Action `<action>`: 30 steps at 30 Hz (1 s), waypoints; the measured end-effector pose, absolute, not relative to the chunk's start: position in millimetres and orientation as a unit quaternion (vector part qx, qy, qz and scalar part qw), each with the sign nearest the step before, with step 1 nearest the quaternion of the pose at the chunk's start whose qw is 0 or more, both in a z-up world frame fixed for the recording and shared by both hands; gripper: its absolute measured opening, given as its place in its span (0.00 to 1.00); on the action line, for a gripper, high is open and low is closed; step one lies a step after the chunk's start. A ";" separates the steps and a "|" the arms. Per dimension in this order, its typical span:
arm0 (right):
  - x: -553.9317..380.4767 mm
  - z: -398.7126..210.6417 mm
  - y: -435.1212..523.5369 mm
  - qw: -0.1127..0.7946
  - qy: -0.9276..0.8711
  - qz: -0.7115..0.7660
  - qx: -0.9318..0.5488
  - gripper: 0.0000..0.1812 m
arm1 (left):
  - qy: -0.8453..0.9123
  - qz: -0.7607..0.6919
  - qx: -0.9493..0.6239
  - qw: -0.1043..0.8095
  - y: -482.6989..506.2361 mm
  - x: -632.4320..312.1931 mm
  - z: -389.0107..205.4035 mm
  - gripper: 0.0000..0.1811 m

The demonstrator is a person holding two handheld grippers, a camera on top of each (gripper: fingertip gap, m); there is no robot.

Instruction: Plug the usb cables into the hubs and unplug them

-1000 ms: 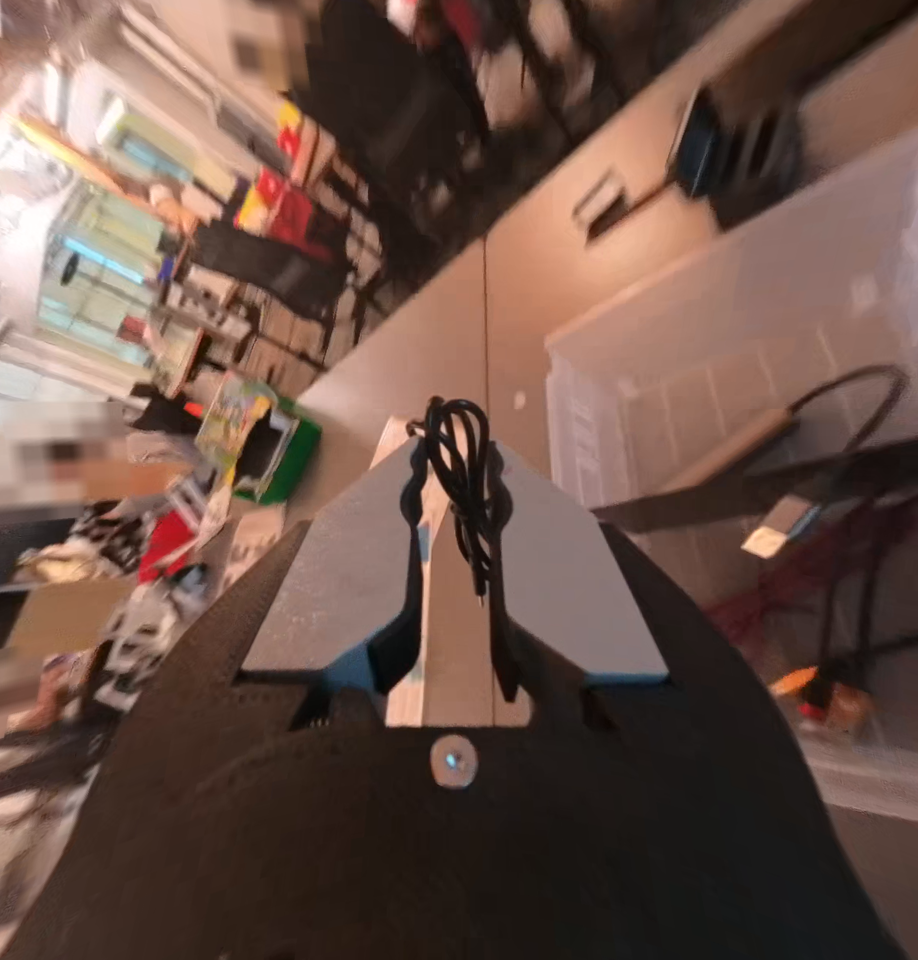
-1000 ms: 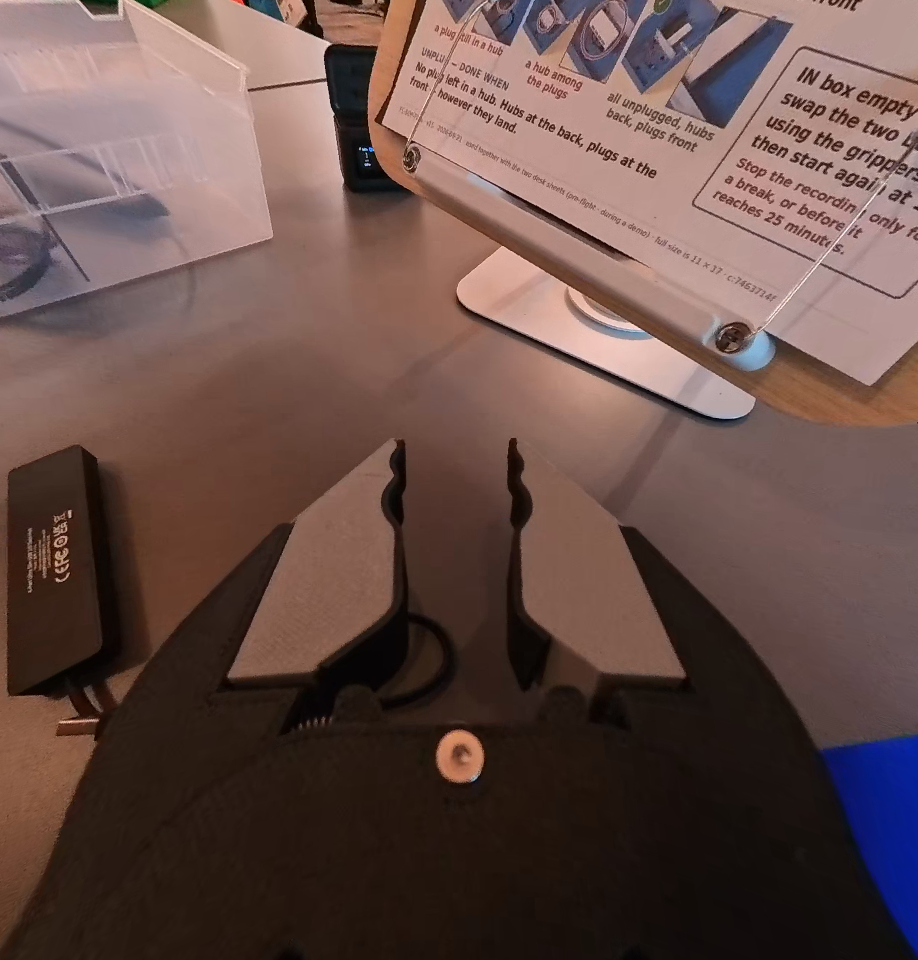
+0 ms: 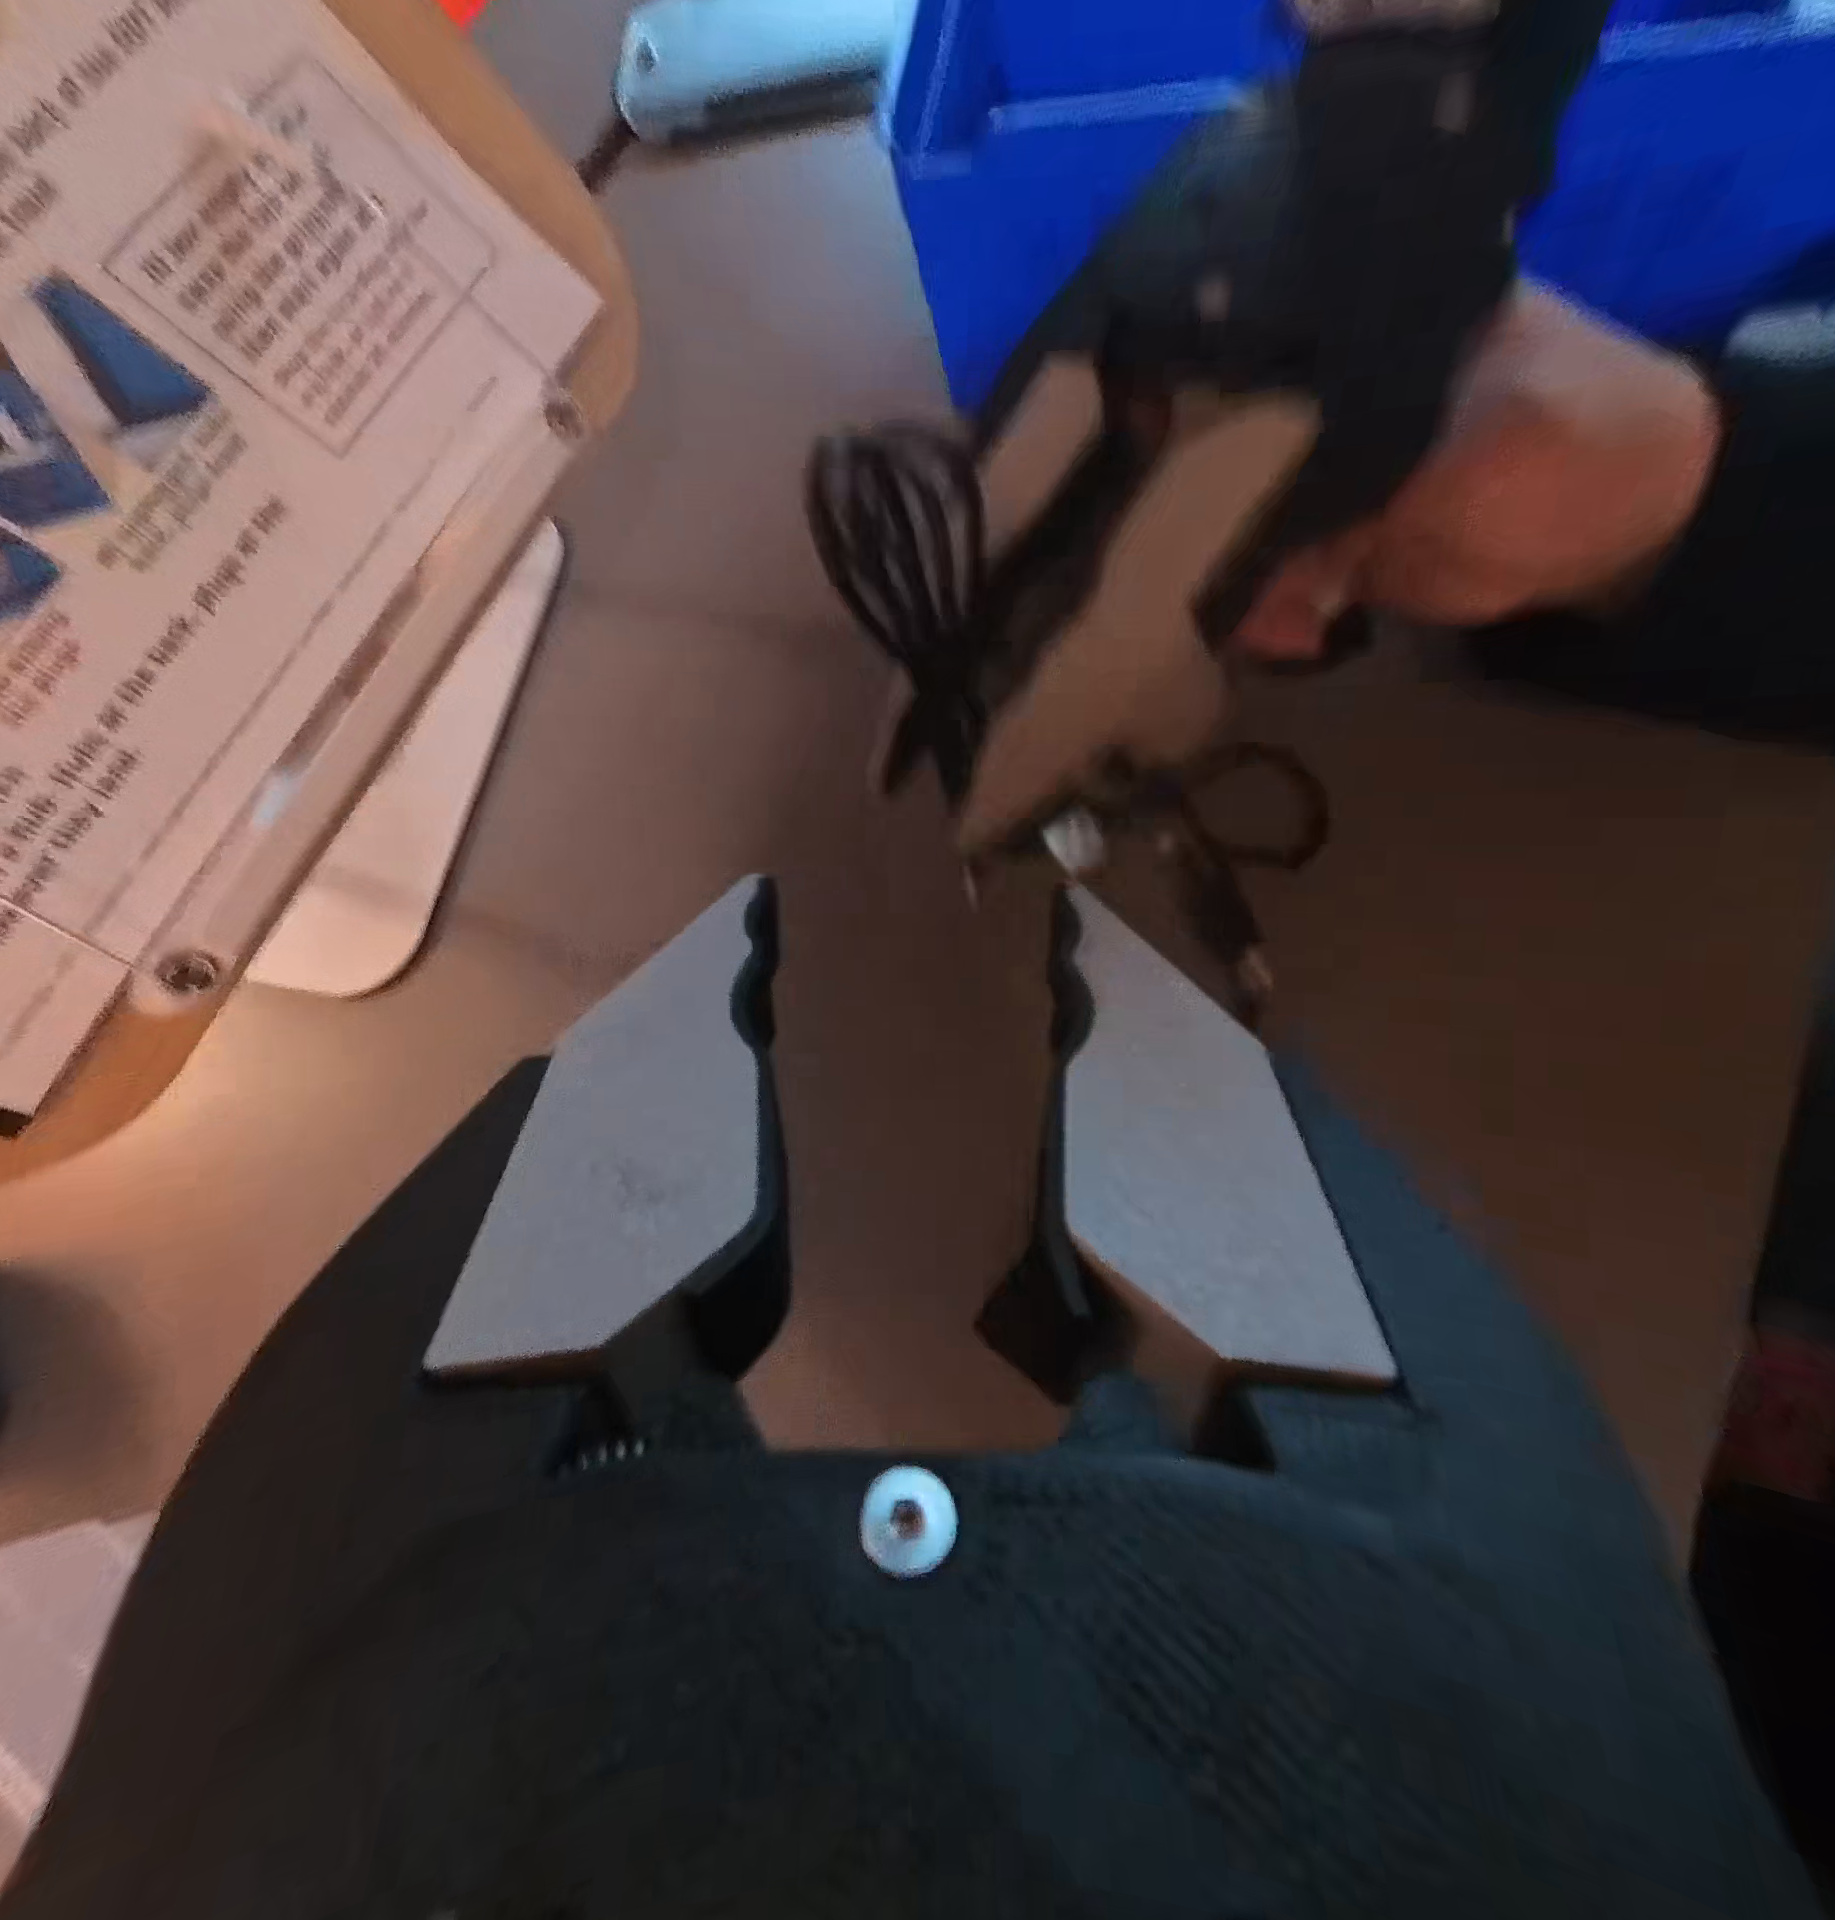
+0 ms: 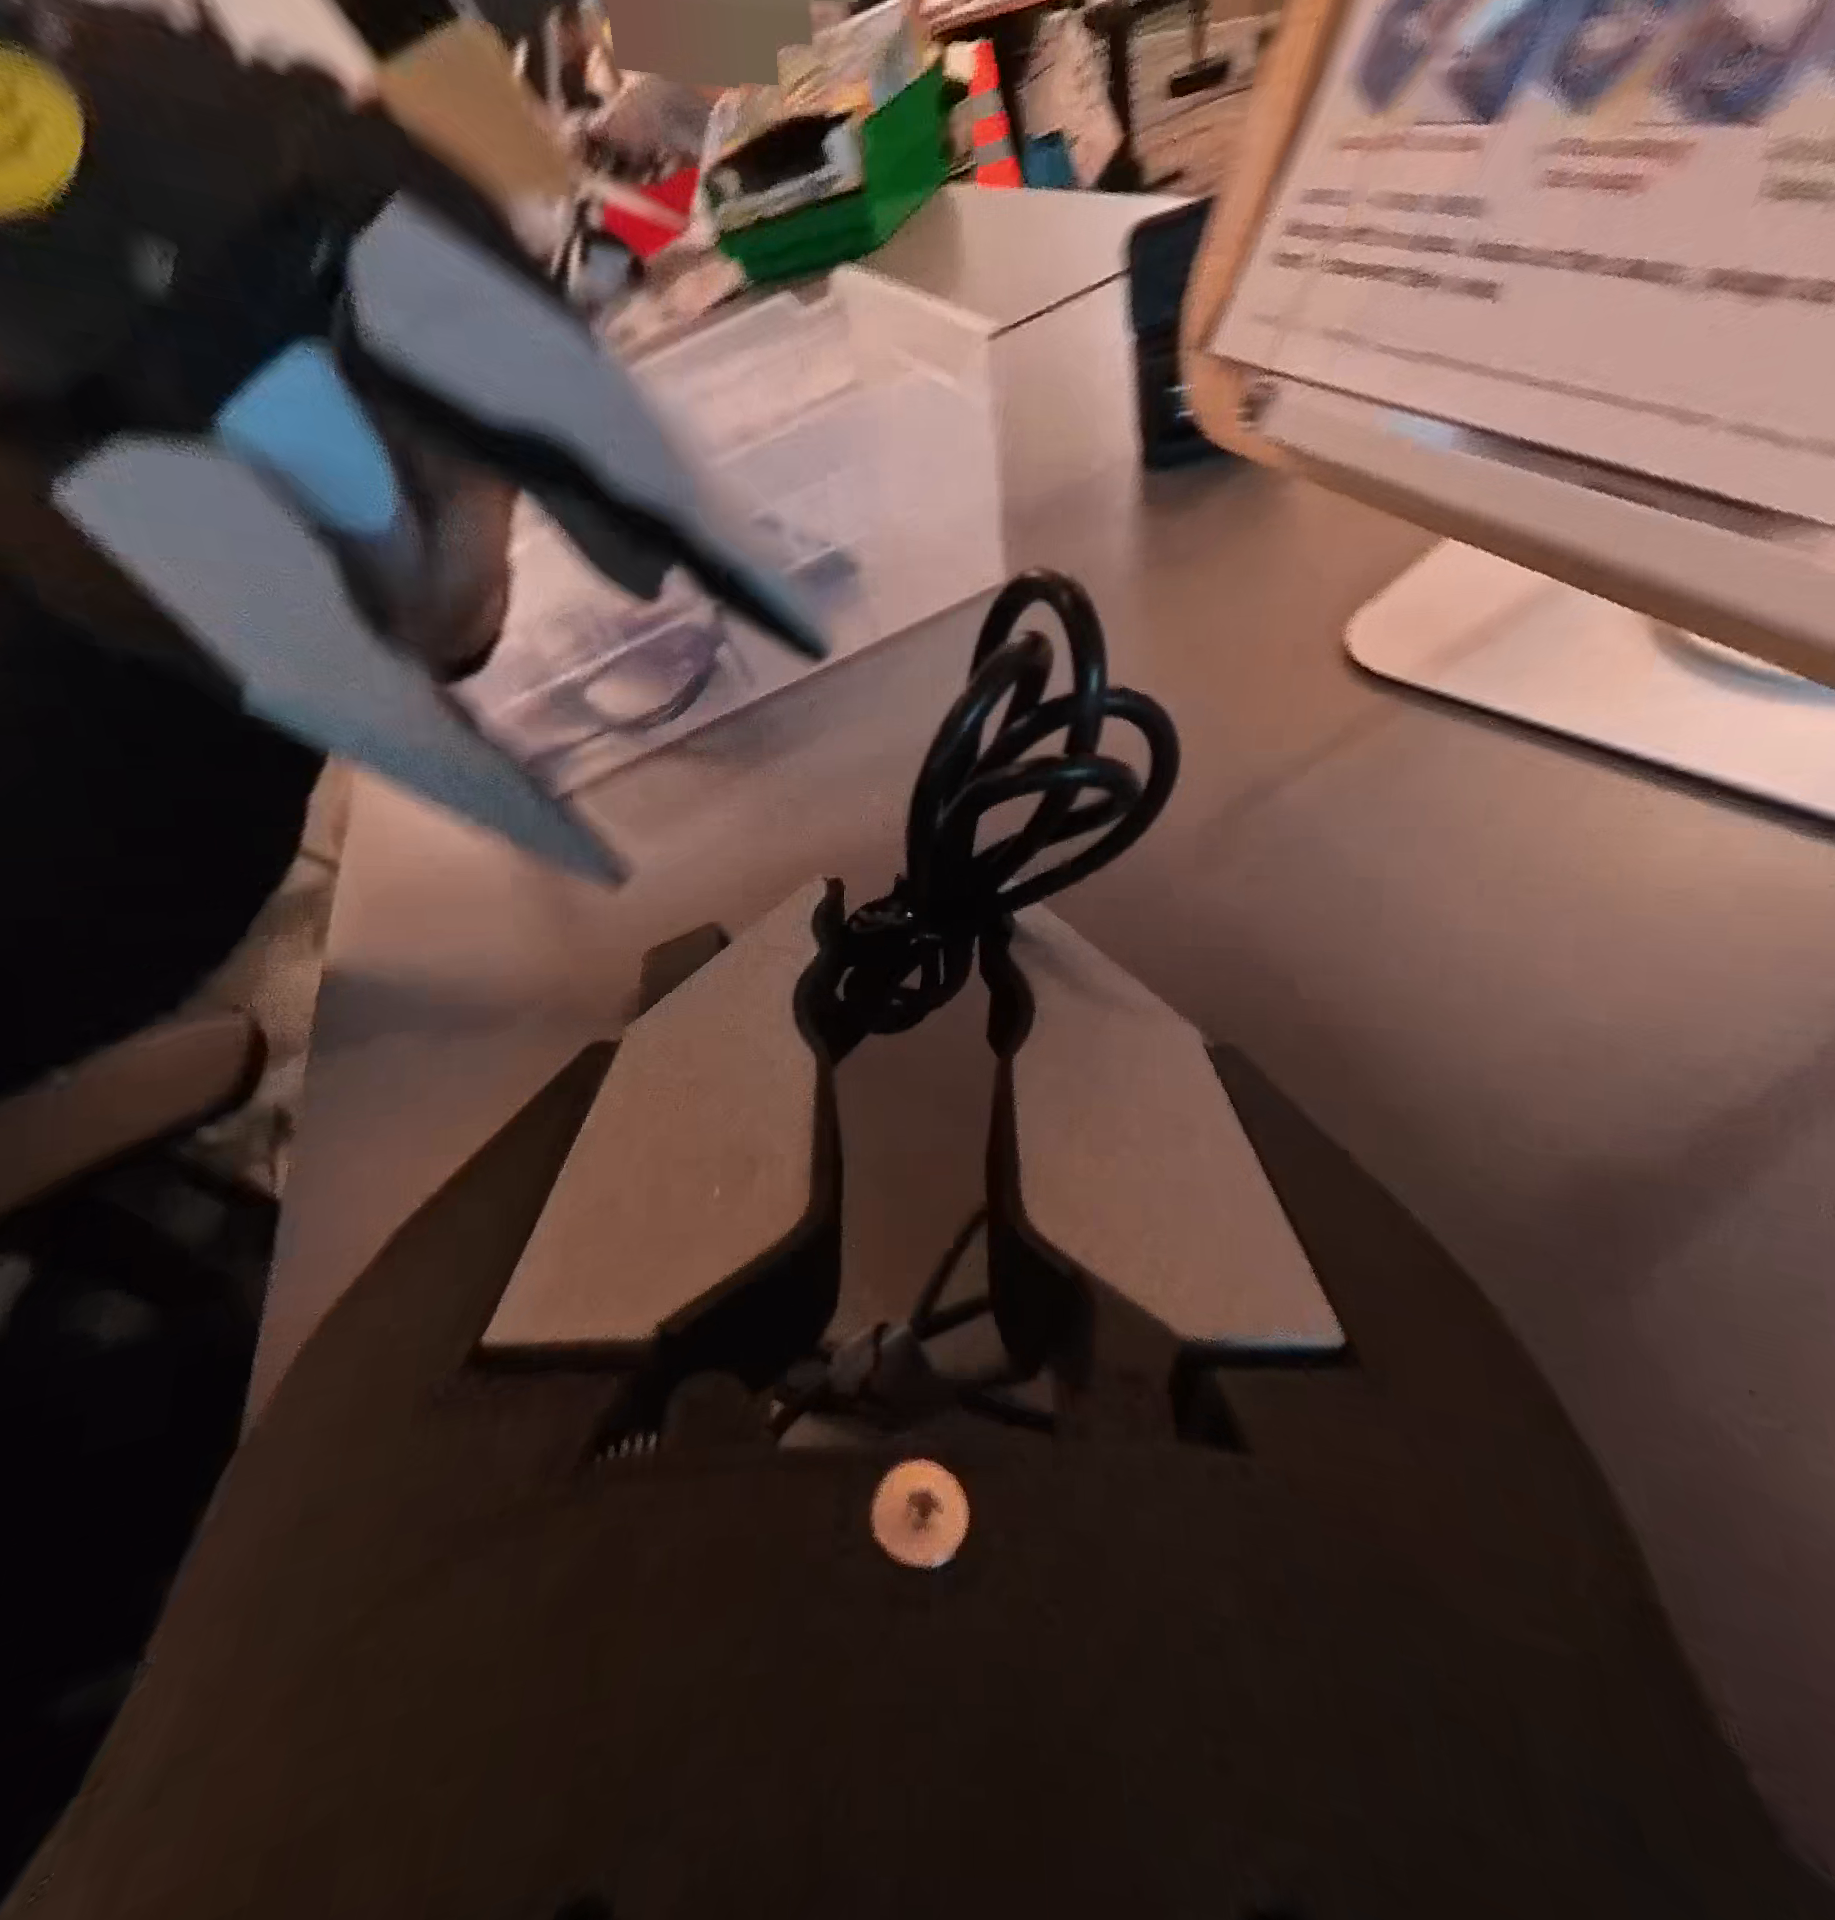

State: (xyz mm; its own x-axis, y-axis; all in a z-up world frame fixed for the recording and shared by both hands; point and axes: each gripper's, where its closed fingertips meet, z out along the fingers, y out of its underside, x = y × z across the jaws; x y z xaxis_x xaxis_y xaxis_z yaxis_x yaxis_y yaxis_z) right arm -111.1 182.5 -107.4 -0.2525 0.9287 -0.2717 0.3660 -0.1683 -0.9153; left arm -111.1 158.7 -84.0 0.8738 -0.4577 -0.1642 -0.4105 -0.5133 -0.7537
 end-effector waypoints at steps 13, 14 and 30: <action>-104.4 -123.5 209.8 0.181 -0.504 0.561 -0.632 0.13 | 0.343 -0.075 -0.914 0.202 81.4 -106.4 -200.4 0.21; -105.1 -125.6 205.7 0.172 -0.510 0.559 -0.630 0.14 | 0.339 -0.074 -0.916 0.203 81.9 -106.3 -200.3 0.21; -100.0 -121.6 228.2 0.377 -0.625 0.349 -0.588 0.27 | 0.109 -0.363 -0.898 0.223 69.2 -97.4 -156.7 0.20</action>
State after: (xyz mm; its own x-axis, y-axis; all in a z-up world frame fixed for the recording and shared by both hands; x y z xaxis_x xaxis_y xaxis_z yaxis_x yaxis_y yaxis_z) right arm -100.0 228.2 -121.6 -0.0246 0.9978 0.0615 0.4722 0.0658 -0.8790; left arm -97.4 69.2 -156.7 0.7123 -0.3585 0.6035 -0.0347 -0.8767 -0.4798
